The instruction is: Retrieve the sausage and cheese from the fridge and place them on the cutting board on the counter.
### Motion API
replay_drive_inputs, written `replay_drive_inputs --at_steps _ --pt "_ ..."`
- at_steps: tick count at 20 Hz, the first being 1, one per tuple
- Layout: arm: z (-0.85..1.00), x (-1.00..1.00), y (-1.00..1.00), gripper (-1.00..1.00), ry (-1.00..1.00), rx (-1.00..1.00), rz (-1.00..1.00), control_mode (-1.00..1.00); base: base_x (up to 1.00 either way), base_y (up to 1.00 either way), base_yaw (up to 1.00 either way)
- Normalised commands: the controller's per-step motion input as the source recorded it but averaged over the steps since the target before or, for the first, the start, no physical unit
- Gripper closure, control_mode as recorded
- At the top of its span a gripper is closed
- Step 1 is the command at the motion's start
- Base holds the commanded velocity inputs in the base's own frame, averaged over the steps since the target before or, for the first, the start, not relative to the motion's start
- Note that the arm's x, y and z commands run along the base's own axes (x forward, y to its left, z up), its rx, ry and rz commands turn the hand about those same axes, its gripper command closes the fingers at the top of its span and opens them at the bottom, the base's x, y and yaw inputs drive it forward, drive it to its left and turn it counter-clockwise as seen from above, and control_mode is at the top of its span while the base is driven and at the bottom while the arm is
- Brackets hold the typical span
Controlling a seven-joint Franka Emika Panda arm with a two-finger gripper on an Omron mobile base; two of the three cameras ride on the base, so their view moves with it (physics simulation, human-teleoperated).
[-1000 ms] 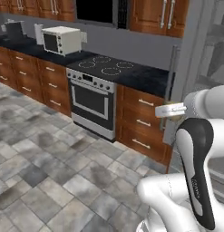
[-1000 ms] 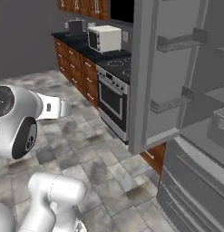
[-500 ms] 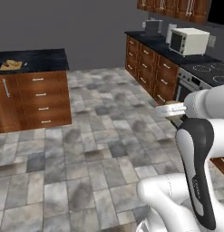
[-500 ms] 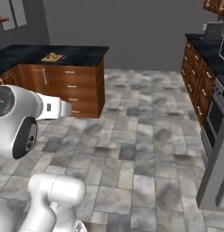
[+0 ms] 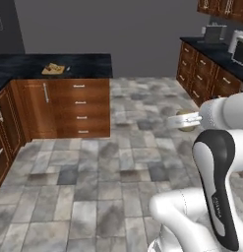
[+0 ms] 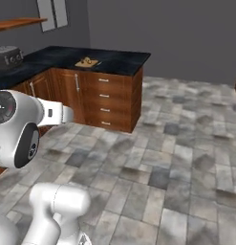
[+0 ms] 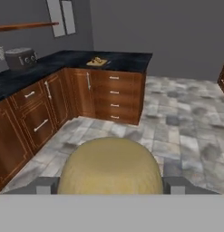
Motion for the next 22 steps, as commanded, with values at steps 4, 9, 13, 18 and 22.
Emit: replay_drive_inputs --at_steps 4,9,13,18,22 --pt "0.0 0.0 0.0 1.0 0.0 0.0 0.0 1.0 0.94 0.3 0.17" --pt "0.0 0.0 0.0 1.0 0.0 0.0 0.0 1.0 0.94 0.31 0.16" --pt "0.0 0.0 0.0 1.0 0.0 0.0 0.0 1.0 0.94 0.34 0.14" --pt "0.0 0.0 0.0 1.0 0.0 0.0 0.0 1.0 0.94 0.35 0.13" --pt "0.0 0.0 0.0 1.0 0.0 0.0 0.0 1.0 0.94 0.38 0.03"
